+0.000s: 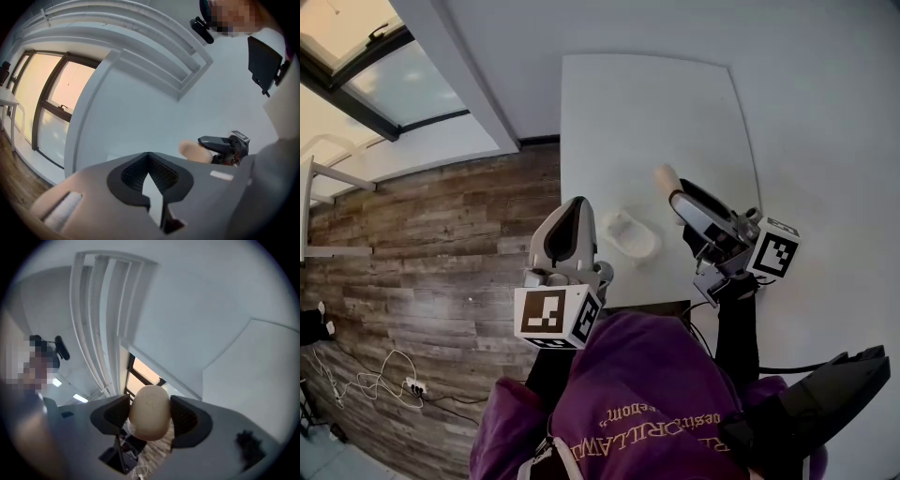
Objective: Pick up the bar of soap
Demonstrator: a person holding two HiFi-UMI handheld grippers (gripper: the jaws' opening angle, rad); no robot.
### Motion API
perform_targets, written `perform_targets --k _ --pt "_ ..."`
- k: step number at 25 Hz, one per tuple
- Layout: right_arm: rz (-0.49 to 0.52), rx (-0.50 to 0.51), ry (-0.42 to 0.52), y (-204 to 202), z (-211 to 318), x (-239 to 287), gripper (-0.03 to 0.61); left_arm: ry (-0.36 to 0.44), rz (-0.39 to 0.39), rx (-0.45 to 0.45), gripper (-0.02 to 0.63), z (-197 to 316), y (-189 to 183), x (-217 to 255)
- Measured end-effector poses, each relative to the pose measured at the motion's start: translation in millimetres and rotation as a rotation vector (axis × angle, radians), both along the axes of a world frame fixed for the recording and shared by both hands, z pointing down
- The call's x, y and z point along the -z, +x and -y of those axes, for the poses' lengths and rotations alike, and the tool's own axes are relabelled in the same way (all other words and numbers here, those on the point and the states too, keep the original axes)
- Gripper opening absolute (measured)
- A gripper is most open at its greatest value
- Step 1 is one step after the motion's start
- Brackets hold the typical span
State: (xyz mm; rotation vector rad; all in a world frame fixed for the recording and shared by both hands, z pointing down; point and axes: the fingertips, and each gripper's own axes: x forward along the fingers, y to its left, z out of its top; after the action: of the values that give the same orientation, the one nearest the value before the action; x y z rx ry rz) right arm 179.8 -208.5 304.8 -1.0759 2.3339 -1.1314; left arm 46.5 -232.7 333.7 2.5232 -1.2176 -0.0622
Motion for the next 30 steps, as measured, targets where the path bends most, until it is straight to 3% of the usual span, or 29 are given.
perform_targets --k 3,11,18,30 --pt "0.108 -0.009 0.101 8.1 -16.3 47.4 0.281 0.034 -0.014 0.001 0.005 -12.9 6.9 28.0" --pt "0.19 -0.028 0.25 18.0 -28.5 79.8 0.281 0.151 -0.043 -0.039 0.005 -18.5 23.6 60.5" --pt "0.328 -0.022 0.293 25.8 -33.9 90.9 0.281 0.191 -0.059 -0.05 0.005 -20.7 29.5 74.8" --pt "0.345 -0.017 0.313 28.0 -37.0 97.0 0.281 0.2 -0.059 -0.05 0.005 -24.8 31.4 79.5"
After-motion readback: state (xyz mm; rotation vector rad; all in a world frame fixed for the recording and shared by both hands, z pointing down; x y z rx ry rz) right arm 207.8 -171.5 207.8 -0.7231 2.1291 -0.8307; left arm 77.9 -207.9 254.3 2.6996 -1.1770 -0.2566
